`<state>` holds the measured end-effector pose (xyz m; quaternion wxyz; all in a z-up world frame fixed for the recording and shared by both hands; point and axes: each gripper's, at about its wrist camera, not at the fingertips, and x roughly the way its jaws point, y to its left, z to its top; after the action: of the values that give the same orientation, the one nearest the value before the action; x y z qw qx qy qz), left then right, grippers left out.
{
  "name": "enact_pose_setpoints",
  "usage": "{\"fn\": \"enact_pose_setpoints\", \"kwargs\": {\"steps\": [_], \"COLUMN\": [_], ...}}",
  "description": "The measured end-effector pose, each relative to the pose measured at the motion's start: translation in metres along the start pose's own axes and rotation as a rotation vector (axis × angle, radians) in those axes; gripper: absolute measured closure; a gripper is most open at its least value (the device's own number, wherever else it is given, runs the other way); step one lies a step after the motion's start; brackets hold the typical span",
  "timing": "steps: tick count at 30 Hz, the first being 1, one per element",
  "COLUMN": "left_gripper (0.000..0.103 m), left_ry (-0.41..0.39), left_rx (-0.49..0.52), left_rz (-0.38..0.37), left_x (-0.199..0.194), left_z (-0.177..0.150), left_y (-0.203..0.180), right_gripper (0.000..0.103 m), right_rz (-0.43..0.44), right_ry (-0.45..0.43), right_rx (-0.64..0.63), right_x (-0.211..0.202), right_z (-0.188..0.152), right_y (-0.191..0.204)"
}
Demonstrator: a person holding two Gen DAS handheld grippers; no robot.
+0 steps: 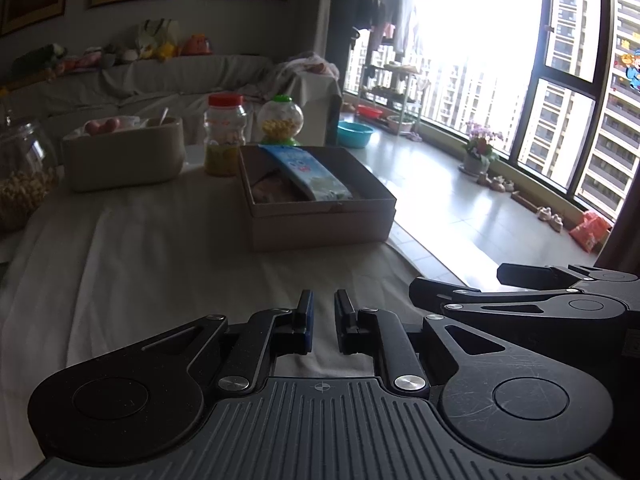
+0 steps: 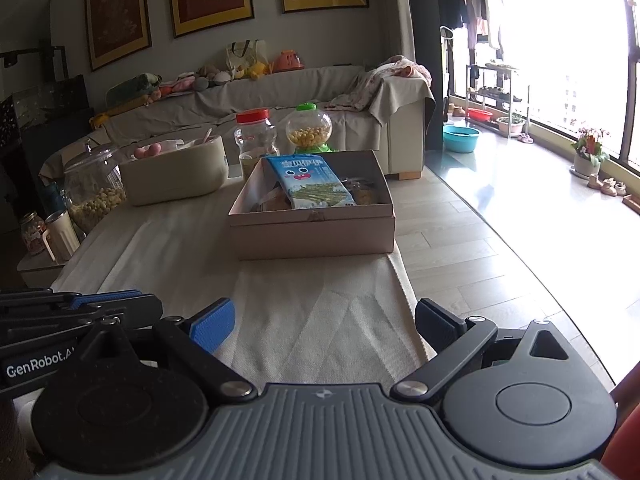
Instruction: Organize snacks
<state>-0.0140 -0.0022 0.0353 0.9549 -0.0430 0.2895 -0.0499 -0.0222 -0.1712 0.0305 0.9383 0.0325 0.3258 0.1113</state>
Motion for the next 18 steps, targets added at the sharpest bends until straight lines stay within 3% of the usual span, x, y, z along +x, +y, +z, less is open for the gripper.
{"fn": "enact_pose_setpoints", "kwargs": {"steps": [9,14,18], "left_gripper": [0.089,0.089,0.089], "left_ry": [0.006,0.044,0.034], "left_rx": [0.003,-0.044,-0.059], "left_rz": [-0.005,-0.049,-0.044], "left_x": [0.001,0.010,0.014], "left_z": [-0.002,-0.004,-0.006], "left_y": [-0.001,0.005,0.011], "right_gripper": [0.006,0.006,0.006], "right_rz": [0.001,-0.002,-0.002], "right_ry": [0.002,0.012,0.024], "right_rx": [0.000,0.000,-0.009], "right_x": [0.001,0.003,0.007], "right_z": [-0.001,-0.003,-0.003], "right_y": [0.000,0.001,0.004]}}
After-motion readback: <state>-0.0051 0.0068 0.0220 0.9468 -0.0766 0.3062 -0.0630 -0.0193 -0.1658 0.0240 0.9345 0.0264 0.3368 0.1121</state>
